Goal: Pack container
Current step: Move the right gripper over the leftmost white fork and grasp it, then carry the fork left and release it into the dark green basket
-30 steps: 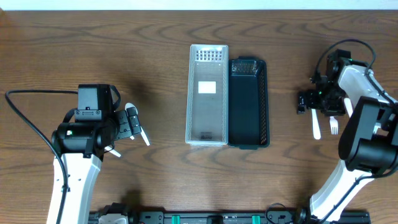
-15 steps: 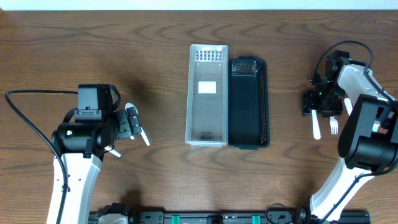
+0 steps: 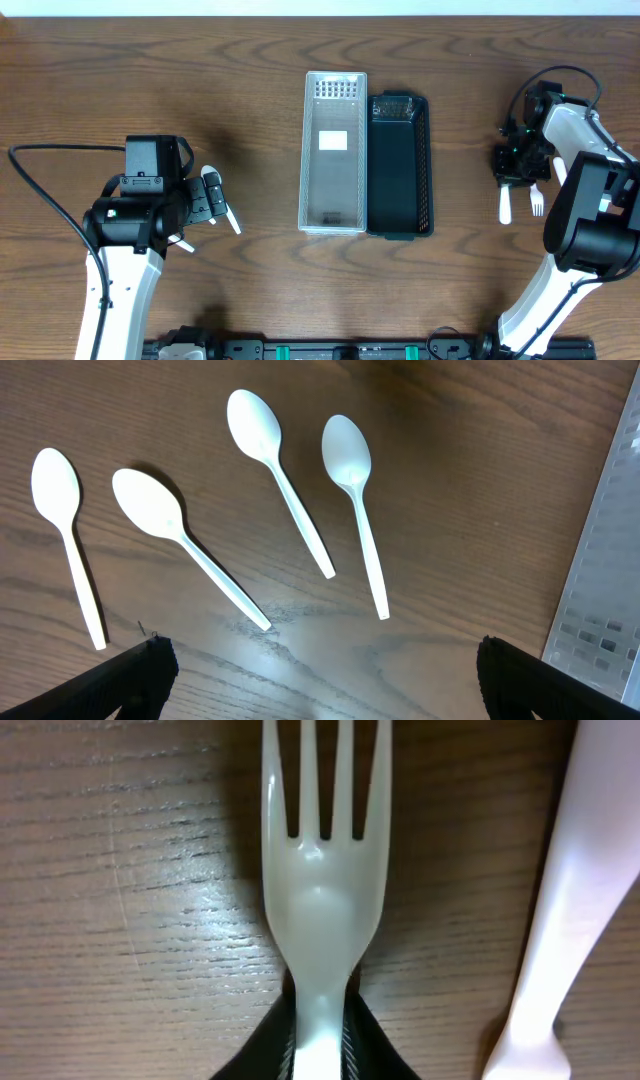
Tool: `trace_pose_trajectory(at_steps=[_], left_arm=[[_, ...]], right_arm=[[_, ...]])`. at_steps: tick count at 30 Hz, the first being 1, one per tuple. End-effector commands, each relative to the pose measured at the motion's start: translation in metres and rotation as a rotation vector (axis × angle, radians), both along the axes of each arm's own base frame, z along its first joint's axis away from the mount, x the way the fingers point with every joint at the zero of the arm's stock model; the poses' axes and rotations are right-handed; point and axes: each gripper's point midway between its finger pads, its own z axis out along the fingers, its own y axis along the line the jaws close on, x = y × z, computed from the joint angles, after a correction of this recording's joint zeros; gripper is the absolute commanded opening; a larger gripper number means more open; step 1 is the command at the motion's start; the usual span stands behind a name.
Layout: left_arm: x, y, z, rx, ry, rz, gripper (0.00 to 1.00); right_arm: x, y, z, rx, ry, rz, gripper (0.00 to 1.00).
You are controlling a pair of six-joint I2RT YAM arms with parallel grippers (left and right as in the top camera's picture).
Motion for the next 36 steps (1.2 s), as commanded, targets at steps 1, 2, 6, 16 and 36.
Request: trace_pose_trajectory(at_steps=[1, 2, 6, 16, 36], left_arm=[[0.002, 0.002, 0.004, -0.001, -0.012, 0.014, 0.98], [0.002, 0.002, 0.004, -0.001, -0.012, 0.014, 0.98], [0.002, 0.002, 0.004, -0.001, -0.012, 0.014, 0.98], [0.002, 0.002, 0.004, -0.001, -0.012, 0.014, 0.98], [0.002, 0.002, 0.004, -0.001, -0.011, 0.015, 0.98]], right_arm=[[-0.005, 0.009, -0.017, 0.046, 0.037, -0.021, 0.04], [-0.004, 0.01, -0.017, 0.046, 0.036, -0.017, 0.01], [-0.001, 0.018, -0.01, 0.044, 0.037, -0.031, 0.01], [0.049, 0.069, 0.124, 0.033, -0.225, 0.055, 0.01], [0.04, 0.237, 0.109, 0.1, -0.275, 0.122, 0.01]])
